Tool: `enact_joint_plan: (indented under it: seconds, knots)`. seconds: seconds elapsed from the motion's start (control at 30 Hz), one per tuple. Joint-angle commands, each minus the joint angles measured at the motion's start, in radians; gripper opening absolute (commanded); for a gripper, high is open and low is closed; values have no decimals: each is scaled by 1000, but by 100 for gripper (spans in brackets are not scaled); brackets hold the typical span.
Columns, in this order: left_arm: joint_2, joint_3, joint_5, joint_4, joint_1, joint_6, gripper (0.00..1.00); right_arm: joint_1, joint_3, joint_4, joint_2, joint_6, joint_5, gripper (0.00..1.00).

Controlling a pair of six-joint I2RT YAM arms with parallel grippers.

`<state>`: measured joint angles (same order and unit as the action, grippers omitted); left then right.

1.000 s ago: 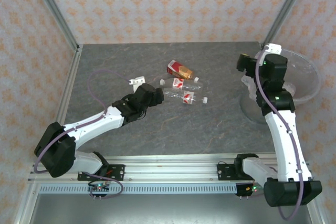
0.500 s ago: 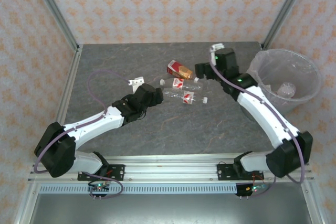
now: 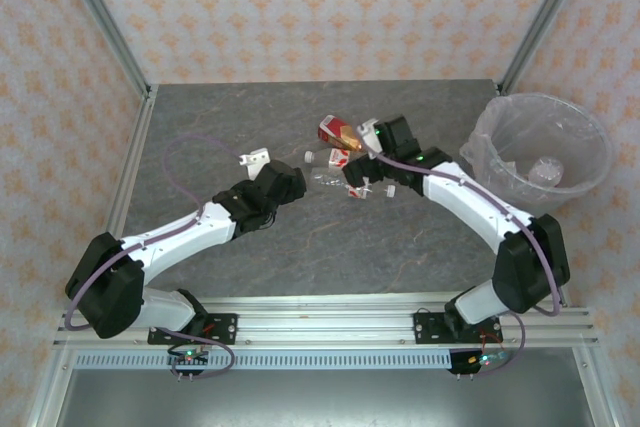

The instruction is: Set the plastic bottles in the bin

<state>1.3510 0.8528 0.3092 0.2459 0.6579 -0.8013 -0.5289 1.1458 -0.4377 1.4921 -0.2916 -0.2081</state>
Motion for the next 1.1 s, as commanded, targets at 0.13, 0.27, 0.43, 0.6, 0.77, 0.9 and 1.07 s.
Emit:
enact_joint_plan:
  seconds: [0.13, 0.27, 0.43, 0.6, 0.77, 0.9, 1.07]
  knots:
    - [15, 69, 82, 146, -30, -116, 100, -30, -16, -50, 93, -102, -45, 100]
    - [7, 62, 98, 168, -32, -121, 100, -29, -10, -75, 128, -146, -30, 99]
    - [7, 59, 108, 181, -34, -128, 100, -30, 20, -109, 185, -175, 35, 99]
    - [18, 63, 101, 182, -34, -132, 100, -29, 60, -134, 233, -193, 45, 99]
    - [23, 65, 98, 188, -35, -134, 100, -46, 79, -163, 267, -182, 21, 99]
    - [29, 70, 95, 194, -35, -133, 100, -61, 102, -240, 268, -174, -134, 100]
    - [43, 79, 88, 194, -35, -132, 100, -67, 94, -225, 244, -138, -204, 100]
